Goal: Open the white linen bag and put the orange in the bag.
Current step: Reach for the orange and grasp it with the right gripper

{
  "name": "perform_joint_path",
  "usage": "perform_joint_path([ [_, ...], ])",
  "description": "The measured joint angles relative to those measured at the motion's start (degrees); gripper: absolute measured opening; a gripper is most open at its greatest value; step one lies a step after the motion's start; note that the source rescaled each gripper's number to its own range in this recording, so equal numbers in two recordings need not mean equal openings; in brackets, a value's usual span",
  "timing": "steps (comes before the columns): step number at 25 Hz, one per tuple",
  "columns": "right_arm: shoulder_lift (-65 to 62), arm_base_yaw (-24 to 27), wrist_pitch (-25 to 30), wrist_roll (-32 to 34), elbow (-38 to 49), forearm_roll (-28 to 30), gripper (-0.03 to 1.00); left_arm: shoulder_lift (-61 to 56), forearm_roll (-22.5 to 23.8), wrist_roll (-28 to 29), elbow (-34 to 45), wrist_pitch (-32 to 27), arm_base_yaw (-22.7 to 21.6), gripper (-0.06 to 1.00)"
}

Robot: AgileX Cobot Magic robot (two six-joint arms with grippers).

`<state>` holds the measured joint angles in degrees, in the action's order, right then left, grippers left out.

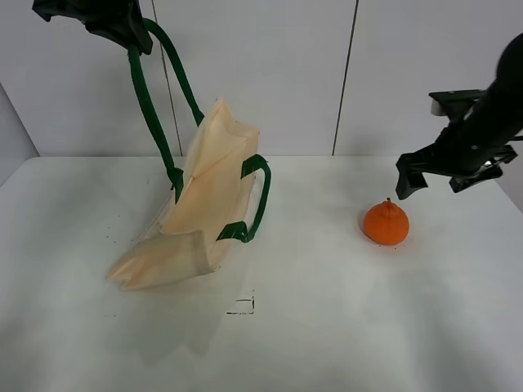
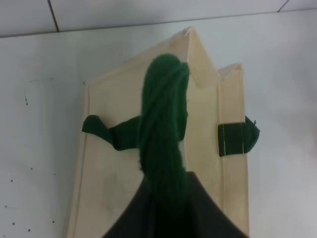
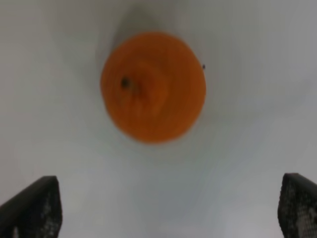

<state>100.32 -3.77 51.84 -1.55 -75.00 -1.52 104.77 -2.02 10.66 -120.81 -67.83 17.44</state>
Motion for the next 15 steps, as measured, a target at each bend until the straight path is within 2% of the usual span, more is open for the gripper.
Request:
perform_joint_path([
  [6, 14.37, -2.88, 2.28, -0.68, -11.29, 0.14, 1.0, 0.0, 0.0, 0.0, 0.0, 0.0, 0.0, 0.01],
  [15, 24.22, -3.21, 0.0, 0.14, -12.54, 0.39, 1.0, 0.0, 0.0, 0.0, 0.0, 0.0, 0.0, 0.0],
])
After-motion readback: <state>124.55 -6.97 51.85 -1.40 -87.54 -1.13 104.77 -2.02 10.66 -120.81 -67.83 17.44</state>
